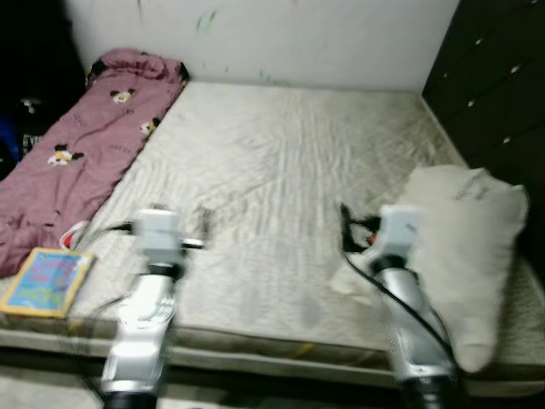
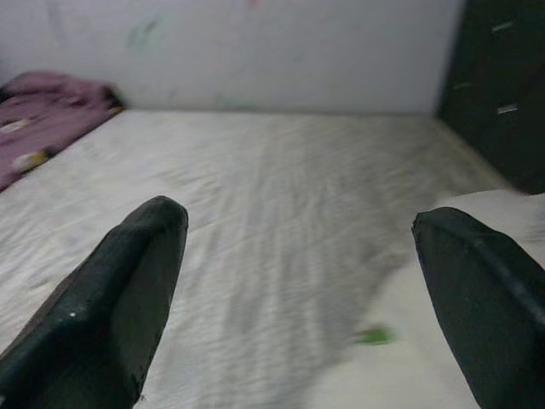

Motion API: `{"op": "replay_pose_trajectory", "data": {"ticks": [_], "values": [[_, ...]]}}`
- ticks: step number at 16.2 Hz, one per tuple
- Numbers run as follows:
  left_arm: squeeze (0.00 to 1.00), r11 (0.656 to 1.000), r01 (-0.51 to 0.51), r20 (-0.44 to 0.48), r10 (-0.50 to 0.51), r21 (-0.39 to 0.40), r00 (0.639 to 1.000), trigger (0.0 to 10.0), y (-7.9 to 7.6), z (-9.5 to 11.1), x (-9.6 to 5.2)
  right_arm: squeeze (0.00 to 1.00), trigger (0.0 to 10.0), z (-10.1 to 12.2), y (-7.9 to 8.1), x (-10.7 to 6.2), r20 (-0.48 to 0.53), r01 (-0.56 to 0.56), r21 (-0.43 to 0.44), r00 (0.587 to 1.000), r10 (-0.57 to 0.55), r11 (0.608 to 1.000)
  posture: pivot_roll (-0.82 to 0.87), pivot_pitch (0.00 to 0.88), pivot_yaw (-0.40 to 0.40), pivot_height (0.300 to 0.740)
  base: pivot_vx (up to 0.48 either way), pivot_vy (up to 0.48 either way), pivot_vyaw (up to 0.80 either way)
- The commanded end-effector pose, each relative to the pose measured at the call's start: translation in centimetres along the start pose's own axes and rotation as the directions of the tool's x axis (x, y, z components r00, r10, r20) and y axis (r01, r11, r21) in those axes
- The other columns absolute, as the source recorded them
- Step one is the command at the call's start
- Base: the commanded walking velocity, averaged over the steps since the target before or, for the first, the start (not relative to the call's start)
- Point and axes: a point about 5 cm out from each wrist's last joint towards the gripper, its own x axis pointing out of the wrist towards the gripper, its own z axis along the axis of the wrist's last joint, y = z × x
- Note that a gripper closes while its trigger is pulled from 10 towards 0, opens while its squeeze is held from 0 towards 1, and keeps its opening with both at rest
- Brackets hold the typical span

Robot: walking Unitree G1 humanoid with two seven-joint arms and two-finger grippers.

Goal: Clean up the room

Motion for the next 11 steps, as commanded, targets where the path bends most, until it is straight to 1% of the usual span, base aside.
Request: {"op": "replay_pose_trajectory", "data": {"ticks": [1, 6, 11], "values": [[0.0, 0.999, -0.029, 0.011, 0.029, 0.025, 1.0, 10.0, 1.14, 0.3, -0.01, 0.0, 10.0, 0.45, 0.98, 0.19, 0.019, -0.031, 0.013, 0.999, 0.031, 0.999, -0.01, 0.0, 0.001, 0.74, 0.0, 0.0, 0.0], [0.0, 0.999, -0.026, 0.011, 0.026, 0.019, 1.0, 10.0, 1.02, 0.27, 0.13, 0.0, 10.0, 0.47, 0.95, 0.3, 0.019, -0.035, 0.006, 0.999, 0.034, 0.999, -0.01, 0.0, -0.003, 0.74, 0.0, 0.0, 0.0], [0.0, 0.999, -0.029, 0.011, 0.028, 0.014, 1.0, 10.0, 0.98, 0.31, 0.12, 0.0, 10.0, 0.5, 0.91, 0.31, 0.017, -0.033, 0.006, 0.999, 0.033, 0.999, -0.01, 0.0, -0.005, 0.74, 0.0, -0.284, 0.0]]}}
